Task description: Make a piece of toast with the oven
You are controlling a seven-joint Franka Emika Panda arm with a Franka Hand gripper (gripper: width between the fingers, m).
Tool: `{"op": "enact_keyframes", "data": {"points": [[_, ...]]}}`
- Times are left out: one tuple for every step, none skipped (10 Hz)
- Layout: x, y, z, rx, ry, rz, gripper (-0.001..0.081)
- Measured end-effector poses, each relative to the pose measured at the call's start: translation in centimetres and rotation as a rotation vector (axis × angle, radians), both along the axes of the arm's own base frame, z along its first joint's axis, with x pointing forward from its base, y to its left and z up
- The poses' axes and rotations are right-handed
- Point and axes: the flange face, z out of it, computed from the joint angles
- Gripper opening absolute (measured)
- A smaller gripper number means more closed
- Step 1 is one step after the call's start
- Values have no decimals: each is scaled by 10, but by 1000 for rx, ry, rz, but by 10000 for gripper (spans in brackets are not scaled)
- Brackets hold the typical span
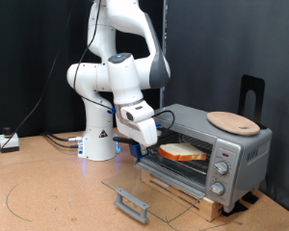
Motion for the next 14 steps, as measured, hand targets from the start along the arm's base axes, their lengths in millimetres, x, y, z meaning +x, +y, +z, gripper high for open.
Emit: {"op": "enact_keyframes", "data": {"points": [[0,-4,0,1,-2,-5,395],[0,-6,1,2,-4,-7,395],[0,-8,1,3,-11,-4,395],[1,-8,2,10,-21,3,395],[1,-6,4,21,-33,9,395],[2,-3,5,32,-44,14,395],[2,1,6,39,-51,20,395],[1,4,7,42,-55,26,395],[1,8,8,43,-55,34,395],[0,12,8,44,-54,42,395],[0,17,9,48,-50,50,395],[-2,20,9,58,-41,54,395],[-2,22,9,64,-33,49,395],[-3,22,9,68,-23,30,395]]}}
